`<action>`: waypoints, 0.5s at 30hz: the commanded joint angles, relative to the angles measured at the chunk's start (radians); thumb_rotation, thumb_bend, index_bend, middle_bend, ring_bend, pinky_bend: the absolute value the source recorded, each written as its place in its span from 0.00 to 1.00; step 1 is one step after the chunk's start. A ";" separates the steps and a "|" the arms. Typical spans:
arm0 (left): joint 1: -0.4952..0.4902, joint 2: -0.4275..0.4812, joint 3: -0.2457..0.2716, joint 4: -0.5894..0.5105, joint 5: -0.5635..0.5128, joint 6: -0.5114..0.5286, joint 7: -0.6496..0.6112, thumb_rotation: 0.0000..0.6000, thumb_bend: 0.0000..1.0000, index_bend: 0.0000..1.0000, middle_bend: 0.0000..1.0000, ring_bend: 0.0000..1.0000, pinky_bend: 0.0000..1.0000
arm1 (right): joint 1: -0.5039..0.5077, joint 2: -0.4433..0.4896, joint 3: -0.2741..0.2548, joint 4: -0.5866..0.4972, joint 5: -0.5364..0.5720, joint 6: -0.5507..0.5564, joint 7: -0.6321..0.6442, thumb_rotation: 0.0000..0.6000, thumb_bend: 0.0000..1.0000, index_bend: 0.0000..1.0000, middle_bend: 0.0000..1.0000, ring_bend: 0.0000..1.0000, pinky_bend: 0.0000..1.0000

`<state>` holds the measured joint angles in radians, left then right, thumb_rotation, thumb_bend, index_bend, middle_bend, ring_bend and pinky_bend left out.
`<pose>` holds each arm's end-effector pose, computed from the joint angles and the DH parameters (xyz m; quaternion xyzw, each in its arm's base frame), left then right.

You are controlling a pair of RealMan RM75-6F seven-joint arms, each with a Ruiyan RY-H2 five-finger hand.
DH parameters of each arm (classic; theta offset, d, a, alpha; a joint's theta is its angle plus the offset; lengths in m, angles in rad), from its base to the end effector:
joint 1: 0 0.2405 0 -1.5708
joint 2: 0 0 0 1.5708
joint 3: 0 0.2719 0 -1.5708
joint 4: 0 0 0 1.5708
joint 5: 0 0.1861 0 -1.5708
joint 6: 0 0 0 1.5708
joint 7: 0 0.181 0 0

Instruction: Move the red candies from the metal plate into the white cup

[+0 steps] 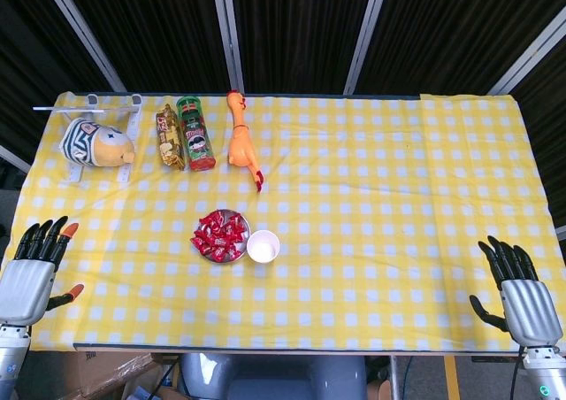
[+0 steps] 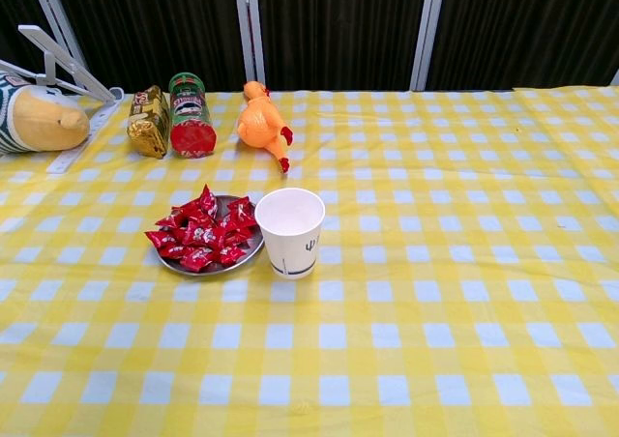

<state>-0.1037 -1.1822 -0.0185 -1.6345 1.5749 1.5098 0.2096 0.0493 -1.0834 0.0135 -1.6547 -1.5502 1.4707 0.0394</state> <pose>-0.2918 0.2156 0.1596 -0.6434 -0.3272 -0.3709 0.5844 -0.3133 -0.1985 0.1837 0.6025 -0.4160 0.3856 0.5616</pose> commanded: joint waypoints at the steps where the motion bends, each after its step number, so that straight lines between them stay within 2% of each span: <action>1: -0.002 0.002 0.000 -0.004 0.004 -0.001 0.014 1.00 0.10 0.00 0.00 0.01 0.12 | -0.001 0.002 0.001 -0.002 0.002 0.003 0.005 1.00 0.39 0.00 0.00 0.00 0.00; 3: -0.006 0.002 -0.004 -0.012 0.005 -0.002 0.030 1.00 0.10 0.00 0.01 0.08 0.24 | -0.001 0.005 0.001 -0.004 0.001 0.002 0.013 1.00 0.39 0.00 0.00 0.00 0.00; 4: -0.009 0.001 -0.008 -0.016 0.005 -0.002 0.037 1.00 0.10 0.01 0.05 0.21 0.36 | -0.002 0.005 0.000 -0.005 0.001 0.001 0.015 1.00 0.39 0.00 0.00 0.00 0.00; 6: -0.024 -0.001 -0.023 -0.035 -0.001 -0.012 0.059 1.00 0.11 0.07 0.16 0.52 0.63 | -0.002 0.008 -0.002 -0.006 0.003 -0.004 0.023 1.00 0.39 0.00 0.00 0.00 0.00; 8: -0.045 -0.003 -0.041 -0.055 -0.011 -0.033 0.081 1.00 0.11 0.13 0.23 0.70 0.78 | -0.002 0.012 -0.002 -0.009 0.005 -0.004 0.032 1.00 0.39 0.00 0.00 0.00 0.00; 11: -0.094 -0.006 -0.074 -0.108 -0.052 -0.101 0.112 1.00 0.12 0.18 0.29 0.84 0.91 | 0.000 0.014 -0.002 -0.012 0.006 -0.008 0.038 1.00 0.39 0.00 0.00 0.00 0.00; 15: -0.194 -0.021 -0.137 -0.185 -0.165 -0.243 0.220 1.00 0.13 0.20 0.29 0.89 0.94 | 0.002 0.018 -0.001 -0.020 0.010 -0.016 0.052 1.00 0.39 0.00 0.00 0.00 0.00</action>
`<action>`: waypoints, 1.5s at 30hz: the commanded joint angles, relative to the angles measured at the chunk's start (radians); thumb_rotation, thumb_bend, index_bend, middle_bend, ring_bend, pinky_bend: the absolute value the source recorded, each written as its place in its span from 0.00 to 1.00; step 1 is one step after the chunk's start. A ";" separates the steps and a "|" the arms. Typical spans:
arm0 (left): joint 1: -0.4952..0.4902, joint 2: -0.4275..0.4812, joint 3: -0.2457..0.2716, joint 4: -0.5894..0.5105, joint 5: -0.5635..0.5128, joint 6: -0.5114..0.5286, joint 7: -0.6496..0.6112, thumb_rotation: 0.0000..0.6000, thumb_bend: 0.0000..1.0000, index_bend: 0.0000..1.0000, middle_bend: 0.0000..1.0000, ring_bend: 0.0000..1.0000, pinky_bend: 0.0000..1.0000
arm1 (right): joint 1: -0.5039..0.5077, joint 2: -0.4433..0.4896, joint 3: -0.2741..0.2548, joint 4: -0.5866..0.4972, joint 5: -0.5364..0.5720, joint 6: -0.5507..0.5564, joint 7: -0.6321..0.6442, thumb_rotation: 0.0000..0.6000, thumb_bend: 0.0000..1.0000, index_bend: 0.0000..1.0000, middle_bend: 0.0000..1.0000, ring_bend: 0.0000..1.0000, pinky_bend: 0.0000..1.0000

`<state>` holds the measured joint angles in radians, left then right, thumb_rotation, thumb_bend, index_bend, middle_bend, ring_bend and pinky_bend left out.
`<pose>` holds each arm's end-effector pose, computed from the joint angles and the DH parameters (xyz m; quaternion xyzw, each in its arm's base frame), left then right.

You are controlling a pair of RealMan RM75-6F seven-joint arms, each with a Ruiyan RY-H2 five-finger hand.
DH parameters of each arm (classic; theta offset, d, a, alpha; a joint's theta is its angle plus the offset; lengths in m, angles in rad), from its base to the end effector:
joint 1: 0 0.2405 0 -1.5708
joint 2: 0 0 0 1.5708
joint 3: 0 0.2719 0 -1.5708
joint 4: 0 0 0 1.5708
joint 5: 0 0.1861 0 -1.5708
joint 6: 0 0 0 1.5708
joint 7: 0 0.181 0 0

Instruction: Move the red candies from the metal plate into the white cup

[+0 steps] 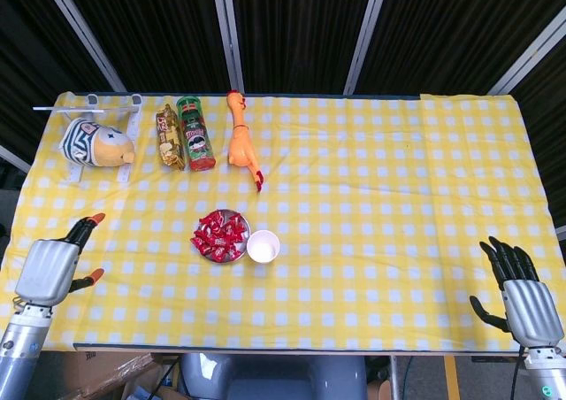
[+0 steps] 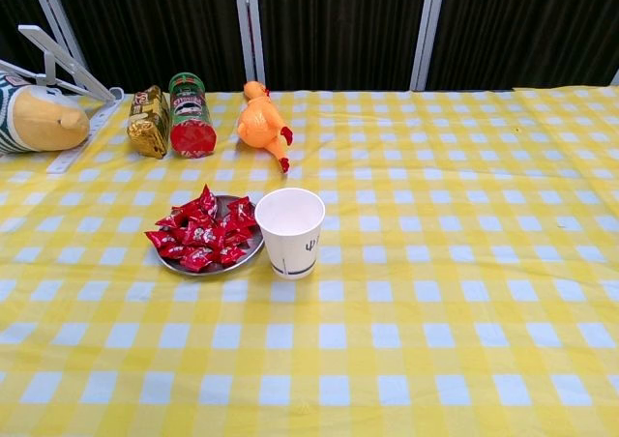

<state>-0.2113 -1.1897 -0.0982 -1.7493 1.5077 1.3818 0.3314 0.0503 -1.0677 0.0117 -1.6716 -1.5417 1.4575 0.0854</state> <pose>-0.2526 0.2567 0.1454 -0.6633 -0.3175 -0.3799 0.5612 -0.3133 -0.1982 0.1854 0.5927 -0.4359 0.3929 0.5517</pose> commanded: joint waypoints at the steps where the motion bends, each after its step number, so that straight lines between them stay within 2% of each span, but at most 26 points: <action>1: -0.112 -0.018 -0.072 -0.086 -0.135 -0.148 0.141 1.00 0.13 0.20 0.29 0.89 0.95 | 0.001 0.004 0.000 -0.004 0.002 -0.004 0.009 1.00 0.39 0.00 0.00 0.00 0.00; 5: -0.218 -0.051 -0.119 -0.125 -0.290 -0.269 0.304 1.00 0.13 0.19 0.26 0.90 0.95 | 0.003 0.011 0.001 -0.011 0.010 -0.013 0.030 1.00 0.39 0.00 0.00 0.00 0.00; 10: -0.351 -0.124 -0.151 -0.112 -0.459 -0.350 0.480 1.00 0.13 0.15 0.21 0.90 0.95 | 0.005 0.021 0.003 -0.016 0.016 -0.018 0.059 1.00 0.39 0.00 0.00 0.00 0.00; 16: -0.473 -0.233 -0.154 -0.038 -0.642 -0.374 0.620 1.00 0.16 0.12 0.17 0.90 0.95 | 0.004 0.031 0.005 -0.022 0.017 -0.018 0.088 1.00 0.39 0.00 0.00 0.00 0.00; 25: -0.598 -0.376 -0.143 0.085 -0.857 -0.351 0.712 1.00 0.22 0.13 0.16 0.91 0.95 | 0.007 0.039 0.004 -0.024 0.010 -0.021 0.118 1.00 0.39 0.00 0.00 0.00 0.00; 32: -0.647 -0.425 -0.119 0.120 -0.930 -0.323 0.738 1.00 0.22 0.15 0.17 0.91 0.95 | 0.007 0.042 0.002 -0.026 0.006 -0.021 0.129 1.00 0.39 0.00 0.00 0.00 0.00; 45: -0.687 -0.456 -0.082 0.139 -0.950 -0.296 0.722 1.00 0.22 0.23 0.22 0.91 0.95 | 0.007 0.042 0.002 -0.027 0.004 -0.018 0.132 1.00 0.39 0.00 0.00 0.00 0.00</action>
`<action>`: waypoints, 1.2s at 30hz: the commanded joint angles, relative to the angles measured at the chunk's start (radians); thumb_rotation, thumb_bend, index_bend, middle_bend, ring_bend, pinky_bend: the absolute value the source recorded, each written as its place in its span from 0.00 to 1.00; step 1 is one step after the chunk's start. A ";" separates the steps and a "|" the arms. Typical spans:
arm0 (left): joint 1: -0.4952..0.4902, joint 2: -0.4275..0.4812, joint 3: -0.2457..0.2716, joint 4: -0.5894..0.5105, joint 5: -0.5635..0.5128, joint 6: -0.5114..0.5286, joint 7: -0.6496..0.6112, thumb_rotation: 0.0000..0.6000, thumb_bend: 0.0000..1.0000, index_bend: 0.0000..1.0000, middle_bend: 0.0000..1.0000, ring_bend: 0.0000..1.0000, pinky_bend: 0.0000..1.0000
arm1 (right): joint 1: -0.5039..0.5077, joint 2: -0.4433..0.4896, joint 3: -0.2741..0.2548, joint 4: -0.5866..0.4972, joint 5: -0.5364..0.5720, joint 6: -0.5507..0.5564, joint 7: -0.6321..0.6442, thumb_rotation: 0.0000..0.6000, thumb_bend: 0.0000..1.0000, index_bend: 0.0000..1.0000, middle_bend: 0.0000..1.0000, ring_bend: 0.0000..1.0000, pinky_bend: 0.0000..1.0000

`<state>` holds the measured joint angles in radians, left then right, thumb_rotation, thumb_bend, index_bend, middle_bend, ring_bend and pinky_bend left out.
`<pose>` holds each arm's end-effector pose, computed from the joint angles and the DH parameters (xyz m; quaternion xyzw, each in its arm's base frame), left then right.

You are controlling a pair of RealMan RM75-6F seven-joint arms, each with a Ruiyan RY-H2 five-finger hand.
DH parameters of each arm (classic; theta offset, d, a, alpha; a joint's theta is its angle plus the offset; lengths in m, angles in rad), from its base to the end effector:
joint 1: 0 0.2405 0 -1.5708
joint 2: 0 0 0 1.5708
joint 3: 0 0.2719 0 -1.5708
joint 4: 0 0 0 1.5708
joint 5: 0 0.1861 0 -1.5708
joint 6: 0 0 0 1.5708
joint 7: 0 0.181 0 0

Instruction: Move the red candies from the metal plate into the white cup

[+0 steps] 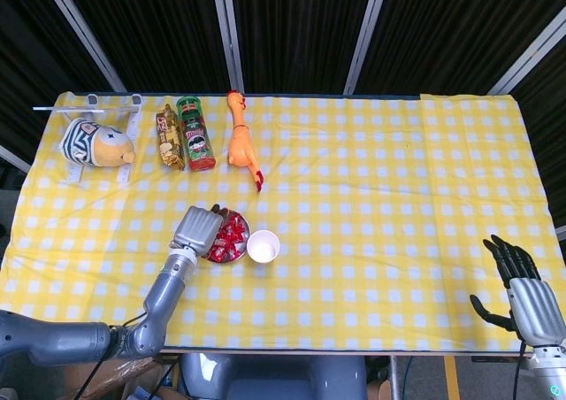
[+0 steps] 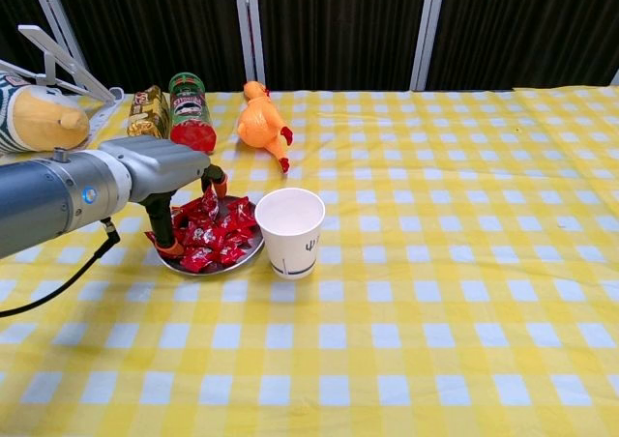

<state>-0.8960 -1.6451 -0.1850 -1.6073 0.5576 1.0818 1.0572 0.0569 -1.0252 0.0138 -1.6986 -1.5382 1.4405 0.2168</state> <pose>-0.1313 0.3783 -0.0439 -0.7916 -0.3181 -0.1906 0.4857 -0.3106 -0.2002 0.1945 0.5687 -0.4728 0.4206 0.5255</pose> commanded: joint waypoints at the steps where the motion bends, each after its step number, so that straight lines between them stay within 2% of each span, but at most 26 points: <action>1: -0.003 -0.001 0.009 -0.005 0.000 0.007 -0.006 1.00 0.22 0.23 0.22 0.91 0.95 | 0.000 0.000 0.000 0.000 0.000 -0.001 0.001 1.00 0.39 0.00 0.00 0.00 0.00; 11: -0.016 -0.015 0.042 0.002 -0.022 0.020 -0.013 1.00 0.22 0.25 0.26 0.91 0.95 | -0.001 0.000 -0.002 -0.002 -0.003 0.002 -0.001 1.00 0.39 0.00 0.00 0.00 0.00; 18: -0.033 -0.031 0.049 0.028 -0.009 0.024 -0.020 1.00 0.28 0.31 0.31 0.91 0.95 | 0.000 0.000 -0.001 -0.002 -0.001 0.001 0.004 1.00 0.39 0.00 0.00 0.00 0.00; 24: -0.048 -0.055 0.055 0.075 0.012 0.027 -0.022 1.00 0.37 0.38 0.42 0.91 0.95 | -0.001 0.001 -0.002 -0.004 -0.001 0.001 0.005 1.00 0.39 0.00 0.00 0.00 0.00; 32: -0.053 -0.091 0.062 0.132 0.045 0.037 -0.038 1.00 0.39 0.52 0.63 0.91 0.95 | -0.002 0.000 -0.002 -0.005 -0.001 0.002 0.004 1.00 0.39 0.00 0.00 0.00 0.00; 36: -0.048 -0.097 0.063 0.143 0.071 0.046 -0.056 1.00 0.39 0.55 0.68 0.91 0.95 | -0.003 0.000 -0.003 -0.006 -0.002 0.004 0.003 1.00 0.39 0.00 0.00 0.00 0.00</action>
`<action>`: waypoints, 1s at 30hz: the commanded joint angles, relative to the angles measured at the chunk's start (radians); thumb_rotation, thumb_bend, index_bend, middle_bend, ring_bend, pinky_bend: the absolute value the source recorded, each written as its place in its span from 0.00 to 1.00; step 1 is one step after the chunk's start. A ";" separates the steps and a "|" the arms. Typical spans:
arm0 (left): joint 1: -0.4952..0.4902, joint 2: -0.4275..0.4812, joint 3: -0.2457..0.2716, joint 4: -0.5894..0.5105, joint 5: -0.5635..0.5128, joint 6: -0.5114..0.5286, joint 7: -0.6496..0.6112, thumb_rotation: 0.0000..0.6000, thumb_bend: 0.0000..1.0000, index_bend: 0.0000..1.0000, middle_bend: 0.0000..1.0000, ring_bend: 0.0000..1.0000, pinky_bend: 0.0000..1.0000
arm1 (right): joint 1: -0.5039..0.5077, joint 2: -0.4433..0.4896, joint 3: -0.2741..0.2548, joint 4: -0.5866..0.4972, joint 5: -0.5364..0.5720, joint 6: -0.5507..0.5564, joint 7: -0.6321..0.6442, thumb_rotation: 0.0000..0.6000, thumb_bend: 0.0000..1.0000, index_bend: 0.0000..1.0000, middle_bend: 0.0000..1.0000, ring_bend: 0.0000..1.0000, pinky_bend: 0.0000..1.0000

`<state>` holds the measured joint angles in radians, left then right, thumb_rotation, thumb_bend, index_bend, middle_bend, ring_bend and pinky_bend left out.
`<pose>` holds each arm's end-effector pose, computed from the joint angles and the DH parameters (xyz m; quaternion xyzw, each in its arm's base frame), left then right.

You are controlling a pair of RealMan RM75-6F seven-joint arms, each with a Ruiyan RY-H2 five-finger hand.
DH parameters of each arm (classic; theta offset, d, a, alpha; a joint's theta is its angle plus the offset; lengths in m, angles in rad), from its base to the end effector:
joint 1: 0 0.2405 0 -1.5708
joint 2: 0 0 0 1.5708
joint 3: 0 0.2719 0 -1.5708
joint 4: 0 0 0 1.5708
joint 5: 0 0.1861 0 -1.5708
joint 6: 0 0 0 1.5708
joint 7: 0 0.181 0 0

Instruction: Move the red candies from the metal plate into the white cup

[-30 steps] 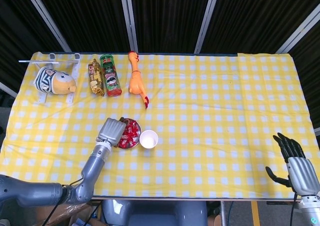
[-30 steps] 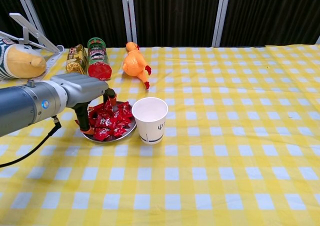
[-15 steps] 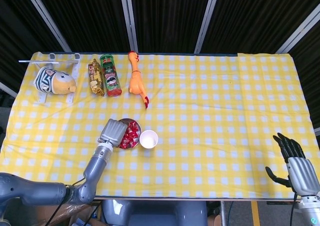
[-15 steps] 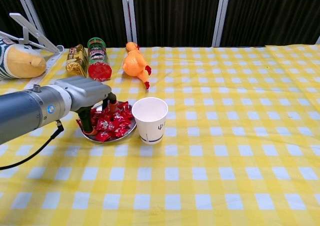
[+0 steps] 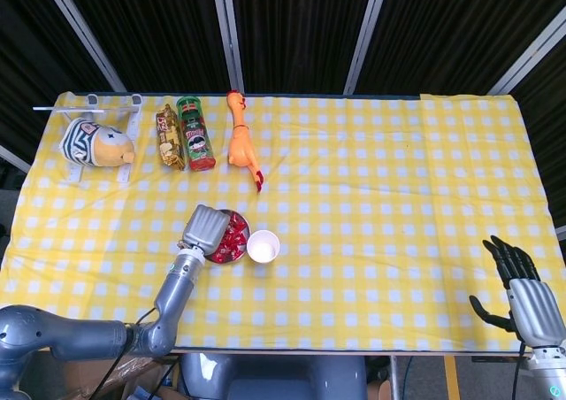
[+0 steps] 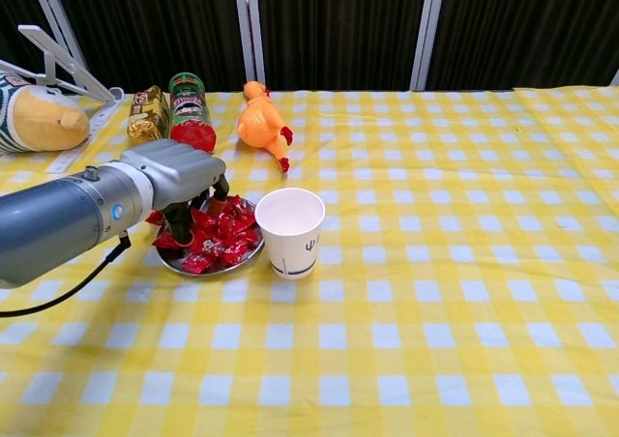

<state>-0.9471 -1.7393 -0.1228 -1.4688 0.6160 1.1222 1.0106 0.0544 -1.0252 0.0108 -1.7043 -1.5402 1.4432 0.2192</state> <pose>-0.1244 0.3854 -0.0647 -0.7945 -0.2773 -0.1984 0.5026 -0.3099 -0.1988 0.1938 0.5670 -0.4755 0.4222 0.5236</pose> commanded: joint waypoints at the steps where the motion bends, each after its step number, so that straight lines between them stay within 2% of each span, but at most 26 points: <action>1: 0.004 -0.002 0.000 0.005 0.017 0.008 -0.013 1.00 0.39 0.56 0.69 0.91 0.95 | 0.000 0.000 0.000 0.000 -0.001 0.001 0.000 1.00 0.39 0.00 0.00 0.00 0.00; 12: 0.020 0.037 -0.014 -0.040 0.063 0.033 -0.048 1.00 0.39 0.58 0.72 0.91 0.95 | -0.002 0.001 0.000 -0.001 -0.002 0.005 0.002 1.00 0.39 0.00 0.00 0.00 0.00; 23: 0.025 0.141 -0.045 -0.200 0.110 0.082 -0.049 1.00 0.39 0.58 0.72 0.91 0.95 | -0.002 -0.001 0.001 0.000 -0.003 0.007 0.001 1.00 0.39 0.00 0.00 0.00 0.00; 30: -0.005 0.185 -0.085 -0.302 0.110 0.100 -0.013 1.00 0.39 0.58 0.73 0.91 0.95 | -0.003 -0.001 0.002 -0.001 -0.001 0.008 0.002 1.00 0.39 0.00 0.00 0.00 0.00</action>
<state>-0.9408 -1.5645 -0.1958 -1.7515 0.7242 1.2158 0.9850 0.0514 -1.0258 0.0127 -1.7055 -1.5409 1.4514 0.2207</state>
